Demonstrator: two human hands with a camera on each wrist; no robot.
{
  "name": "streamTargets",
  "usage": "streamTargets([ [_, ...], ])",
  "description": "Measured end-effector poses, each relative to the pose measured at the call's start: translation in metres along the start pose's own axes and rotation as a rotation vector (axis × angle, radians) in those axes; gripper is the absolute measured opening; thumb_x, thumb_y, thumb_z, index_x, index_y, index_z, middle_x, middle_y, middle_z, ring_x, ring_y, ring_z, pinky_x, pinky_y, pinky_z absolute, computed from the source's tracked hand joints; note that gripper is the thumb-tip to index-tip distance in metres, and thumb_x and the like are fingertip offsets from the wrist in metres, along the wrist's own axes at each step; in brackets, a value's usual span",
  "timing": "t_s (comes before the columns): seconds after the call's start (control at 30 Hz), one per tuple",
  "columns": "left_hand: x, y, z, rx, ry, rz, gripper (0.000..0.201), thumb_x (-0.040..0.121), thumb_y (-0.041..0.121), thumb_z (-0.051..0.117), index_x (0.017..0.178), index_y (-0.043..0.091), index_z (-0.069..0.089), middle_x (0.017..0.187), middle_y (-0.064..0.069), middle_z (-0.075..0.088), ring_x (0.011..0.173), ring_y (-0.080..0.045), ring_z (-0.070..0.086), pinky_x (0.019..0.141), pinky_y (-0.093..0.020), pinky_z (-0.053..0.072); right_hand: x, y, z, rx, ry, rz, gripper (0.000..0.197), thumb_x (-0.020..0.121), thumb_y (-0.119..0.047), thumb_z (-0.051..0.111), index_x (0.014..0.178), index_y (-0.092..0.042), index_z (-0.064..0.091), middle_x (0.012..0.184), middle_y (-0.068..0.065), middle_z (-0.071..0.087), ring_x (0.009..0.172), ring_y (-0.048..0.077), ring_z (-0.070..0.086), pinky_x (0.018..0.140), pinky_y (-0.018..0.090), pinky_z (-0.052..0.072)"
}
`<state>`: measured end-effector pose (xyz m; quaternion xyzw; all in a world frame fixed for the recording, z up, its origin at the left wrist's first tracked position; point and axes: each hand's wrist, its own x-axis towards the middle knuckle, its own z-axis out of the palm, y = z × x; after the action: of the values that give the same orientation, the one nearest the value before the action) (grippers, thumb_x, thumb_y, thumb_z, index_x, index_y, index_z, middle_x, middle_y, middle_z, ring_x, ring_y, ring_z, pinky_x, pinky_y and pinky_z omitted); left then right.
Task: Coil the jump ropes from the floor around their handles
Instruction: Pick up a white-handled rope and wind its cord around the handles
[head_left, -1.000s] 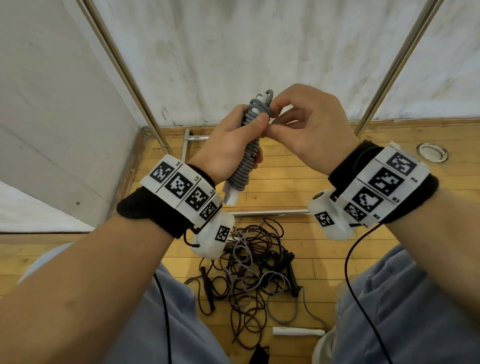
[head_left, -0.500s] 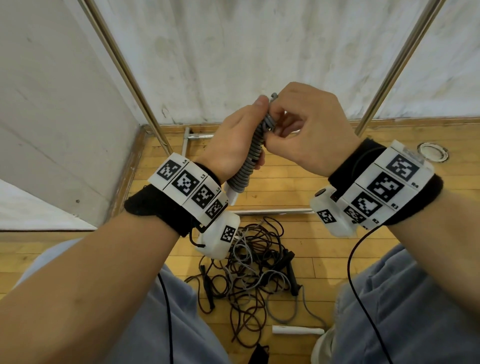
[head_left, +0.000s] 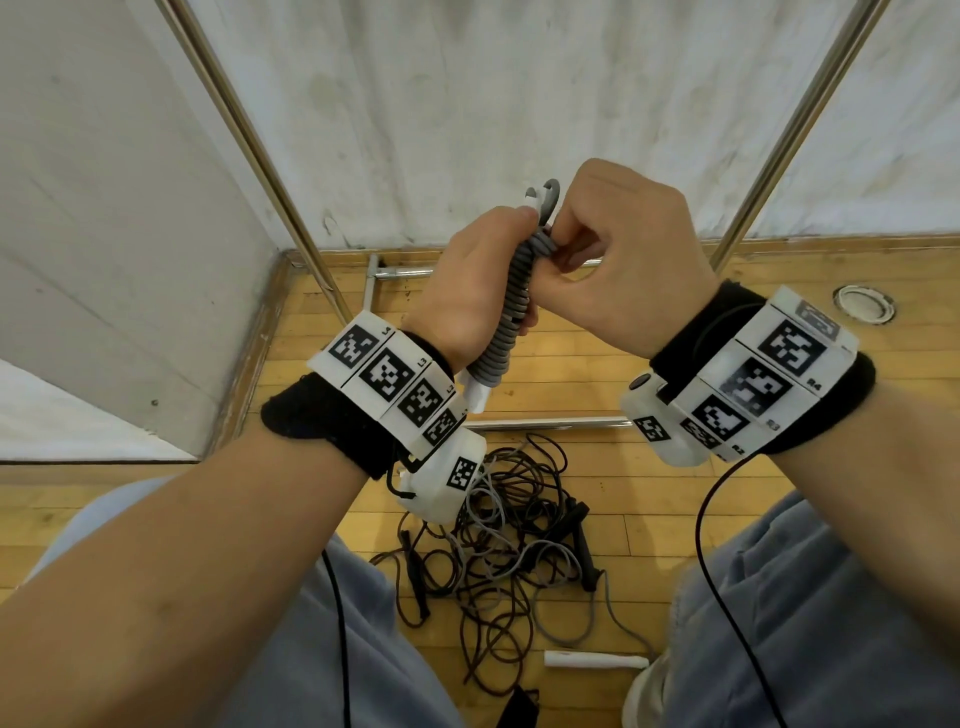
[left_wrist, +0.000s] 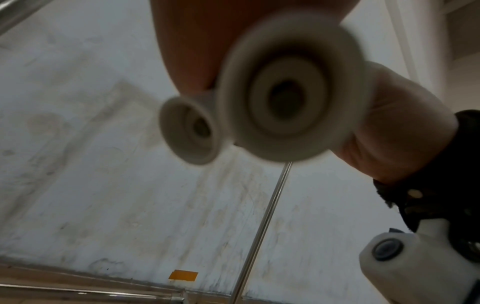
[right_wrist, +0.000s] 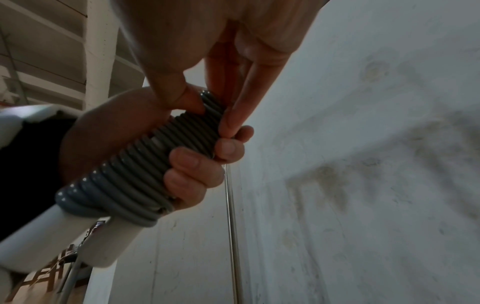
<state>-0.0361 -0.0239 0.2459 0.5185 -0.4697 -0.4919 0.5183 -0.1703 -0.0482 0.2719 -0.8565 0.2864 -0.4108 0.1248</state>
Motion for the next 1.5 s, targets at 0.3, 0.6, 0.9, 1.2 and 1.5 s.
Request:
streamTargets([
  [0.3, -0.006, 0.006, 0.002, 0.028, 0.037, 0.055, 0.035, 0.080, 0.041, 0.040, 0.079, 0.009, 0.051, 0.051, -0.010, 0.051, 0.044, -0.024, 0.049, 0.049, -0.032, 0.042, -0.002, 0.004, 0.006, -0.021, 0.146, 0.020, 0.012, 0.073, -0.006, 0.064, 0.066, 0.002, 0.059, 0.068, 0.013, 0.055, 0.057, 0.023, 0.053, 0.054, 0.034, 0.048],
  [0.6, -0.012, 0.011, -0.001, 0.238, 0.152, 0.258, 0.017, 0.084, 0.033, 0.040, 0.099, 0.030, 0.046, 0.077, 0.001, 0.051, 0.061, -0.016, 0.049, 0.055, -0.033, 0.045, 0.003, 0.007, 0.001, 0.617, -0.012, 0.463, 0.006, 0.083, -0.010, 0.067, 0.085, -0.007, 0.072, 0.075, 0.003, 0.068, 0.068, 0.018, 0.067, 0.069, 0.027, 0.056],
  [0.9, -0.014, 0.004, 0.002, 0.440, 0.193, 0.384, 0.020, 0.079, 0.046, 0.043, 0.090, 0.029, 0.041, 0.058, 0.011, 0.050, 0.049, -0.004, 0.045, 0.049, -0.024, 0.036, 0.007, 0.010, 0.002, 0.777, 0.002, 0.760, 0.017, 0.081, -0.003, 0.058, 0.064, -0.004, 0.061, 0.049, 0.000, 0.055, 0.043, 0.017, 0.055, 0.046, 0.024, 0.044],
  [1.2, -0.014, 0.006, 0.012, 0.199, 0.168, 0.213, 0.015, 0.078, 0.032, 0.047, 0.085, 0.021, 0.039, 0.064, -0.005, 0.052, 0.046, -0.020, 0.048, 0.043, -0.030, 0.040, 0.013, 0.027, 0.012, 1.012, -0.047, 0.965, 0.015, 0.088, -0.009, 0.048, 0.078, -0.003, 0.057, 0.060, 0.005, 0.052, 0.046, 0.015, 0.055, 0.047, 0.023, 0.046],
  [1.5, -0.006, 0.005, -0.004, 0.379, 0.160, 0.115, 0.020, 0.083, 0.037, 0.053, 0.085, 0.024, 0.038, 0.069, 0.002, 0.051, 0.056, -0.015, 0.048, 0.054, -0.033, 0.042, 0.000, 0.017, 0.039, 1.059, -0.060, 1.006, 0.020, 0.092, -0.012, 0.041, 0.094, 0.000, 0.057, 0.059, 0.004, 0.058, 0.049, 0.017, 0.058, 0.047, 0.024, 0.047],
])
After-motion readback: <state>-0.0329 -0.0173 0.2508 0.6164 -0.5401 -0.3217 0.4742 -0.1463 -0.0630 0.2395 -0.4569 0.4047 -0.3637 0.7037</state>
